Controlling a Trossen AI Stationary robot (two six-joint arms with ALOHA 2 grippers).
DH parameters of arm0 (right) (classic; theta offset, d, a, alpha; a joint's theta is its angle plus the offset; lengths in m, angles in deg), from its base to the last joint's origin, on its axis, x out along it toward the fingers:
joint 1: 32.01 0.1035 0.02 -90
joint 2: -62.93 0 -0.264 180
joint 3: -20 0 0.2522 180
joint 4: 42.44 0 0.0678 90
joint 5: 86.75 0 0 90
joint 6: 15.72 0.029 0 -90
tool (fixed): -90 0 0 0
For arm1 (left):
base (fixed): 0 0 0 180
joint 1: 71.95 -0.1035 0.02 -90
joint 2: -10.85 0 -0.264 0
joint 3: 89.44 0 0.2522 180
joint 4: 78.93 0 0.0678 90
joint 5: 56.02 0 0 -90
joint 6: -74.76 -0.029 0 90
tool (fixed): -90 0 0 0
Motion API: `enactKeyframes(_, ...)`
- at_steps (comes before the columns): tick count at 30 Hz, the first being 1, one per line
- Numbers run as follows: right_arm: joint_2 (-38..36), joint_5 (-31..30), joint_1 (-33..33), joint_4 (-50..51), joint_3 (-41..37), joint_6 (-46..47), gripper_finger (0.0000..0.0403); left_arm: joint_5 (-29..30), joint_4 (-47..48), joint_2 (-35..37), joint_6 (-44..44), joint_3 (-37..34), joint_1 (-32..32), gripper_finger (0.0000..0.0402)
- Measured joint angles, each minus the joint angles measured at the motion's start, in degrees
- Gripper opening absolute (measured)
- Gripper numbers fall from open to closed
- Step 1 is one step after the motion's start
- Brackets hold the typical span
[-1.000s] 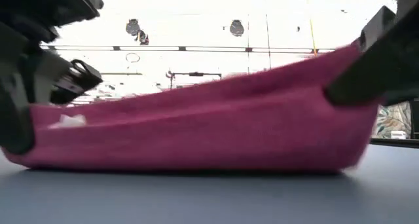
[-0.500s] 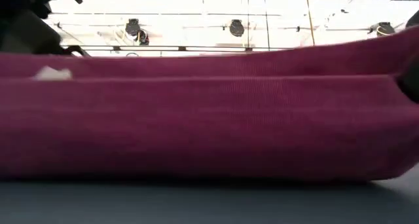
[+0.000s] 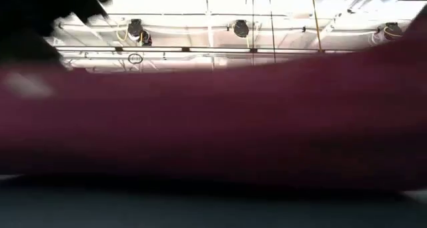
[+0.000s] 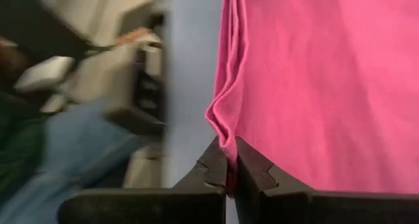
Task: Roll towel
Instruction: Roll the light red towel
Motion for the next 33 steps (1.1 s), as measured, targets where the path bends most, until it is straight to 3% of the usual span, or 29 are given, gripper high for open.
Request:
enactKeyframes(5,0.00,0.32,1.07,-4.90,0.02,-3.43,0.0000,-0.43,-5.96,0.09,-1.82,0.02,3.19,0.0015)
enactKeyframes(9,0.25,-0.31,0.70,-1.40,0.02,0.42,0.0000,3.85,-2.13,0.09,-3.60,-0.31,2.64,0.0015)
enactKeyframes(13,1.37,0.76,-0.72,0.75,0.02,3.53,0.0000,4.00,-1.45,0.09,-3.63,-2.24,-0.40,0.0015)
enactKeyframes(23,1.88,2.32,-2.22,1.41,0.01,4.18,0.0000,-0.43,-3.65,0.09,-3.66,-5.20,-4.72,0.0015)
enactKeyframes(29,1.88,2.11,-1.03,-2.03,-0.02,7.99,0.0000,-8.62,-7.34,0.11,-3.02,-5.20,-5.21,0.0015)
enactKeyframes(33,1.88,6.26,-0.80,-6.63,-0.02,6.13,0.0000,-13.72,-8.53,0.63,-2.23,-5.11,-5.79,0.0015)
